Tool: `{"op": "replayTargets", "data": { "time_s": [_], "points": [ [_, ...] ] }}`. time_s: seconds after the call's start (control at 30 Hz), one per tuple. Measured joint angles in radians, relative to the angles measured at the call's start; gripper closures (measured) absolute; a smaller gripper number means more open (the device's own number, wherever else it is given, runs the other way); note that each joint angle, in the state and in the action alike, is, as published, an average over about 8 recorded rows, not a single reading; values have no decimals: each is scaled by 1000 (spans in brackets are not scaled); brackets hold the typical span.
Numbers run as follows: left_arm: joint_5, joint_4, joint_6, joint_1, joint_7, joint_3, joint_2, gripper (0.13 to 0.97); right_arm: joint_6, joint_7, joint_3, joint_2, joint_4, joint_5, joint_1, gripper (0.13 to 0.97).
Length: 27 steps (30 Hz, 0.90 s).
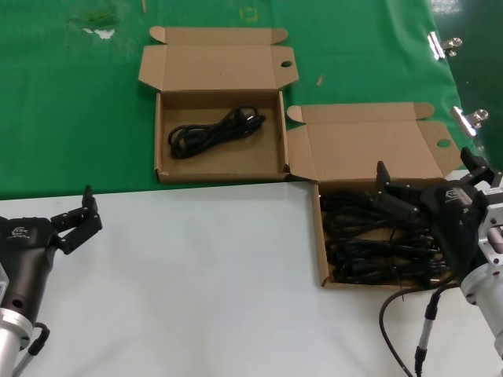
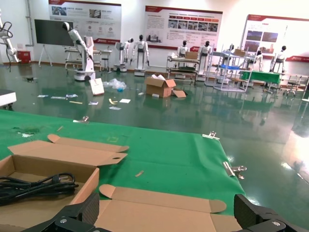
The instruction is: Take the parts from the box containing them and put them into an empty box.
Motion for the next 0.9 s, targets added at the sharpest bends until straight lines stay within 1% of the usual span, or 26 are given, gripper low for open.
{"op": "replayTargets", "data": {
  "time_s": [0.9],
  "points": [
    [0, 0, 0, 0, 0, 0, 0, 132, 0, 0, 0, 0, 0, 0, 0, 129]
  ]
}}
